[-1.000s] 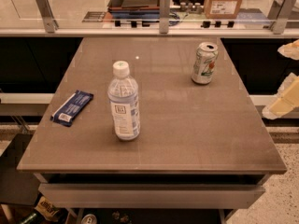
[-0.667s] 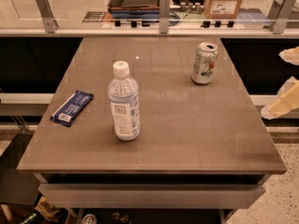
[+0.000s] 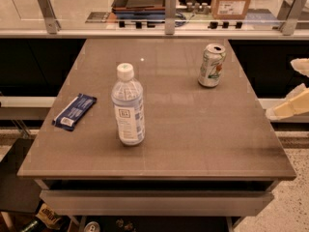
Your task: Move 7up can near blue plastic bottle
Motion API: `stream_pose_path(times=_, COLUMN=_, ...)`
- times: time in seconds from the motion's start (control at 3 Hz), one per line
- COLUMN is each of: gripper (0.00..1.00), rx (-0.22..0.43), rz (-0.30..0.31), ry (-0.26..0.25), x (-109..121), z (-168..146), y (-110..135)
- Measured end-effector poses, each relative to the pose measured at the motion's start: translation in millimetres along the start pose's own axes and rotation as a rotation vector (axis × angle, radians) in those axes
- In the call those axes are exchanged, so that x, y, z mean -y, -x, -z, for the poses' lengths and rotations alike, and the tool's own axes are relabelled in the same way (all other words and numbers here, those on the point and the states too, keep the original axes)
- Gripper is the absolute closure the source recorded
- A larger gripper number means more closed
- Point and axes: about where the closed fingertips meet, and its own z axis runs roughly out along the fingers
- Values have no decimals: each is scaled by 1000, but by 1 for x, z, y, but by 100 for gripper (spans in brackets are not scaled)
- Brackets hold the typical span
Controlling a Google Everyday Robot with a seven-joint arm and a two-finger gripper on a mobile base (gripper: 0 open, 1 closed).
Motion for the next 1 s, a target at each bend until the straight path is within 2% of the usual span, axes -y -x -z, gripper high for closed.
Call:
stream_pose_path(times=0.33, gripper=0, rx=120, rz=-47, ry=6, x=11, z=-10, y=-2)
stream_pose_path(times=0.67, gripper=0, rx=193, rz=-80, ry=19, x=17, z=-20, y=-3)
stream_pose_path(times=1.0, gripper=0, rx=196, rz=-83, ry=22, x=17, z=-21, y=-3)
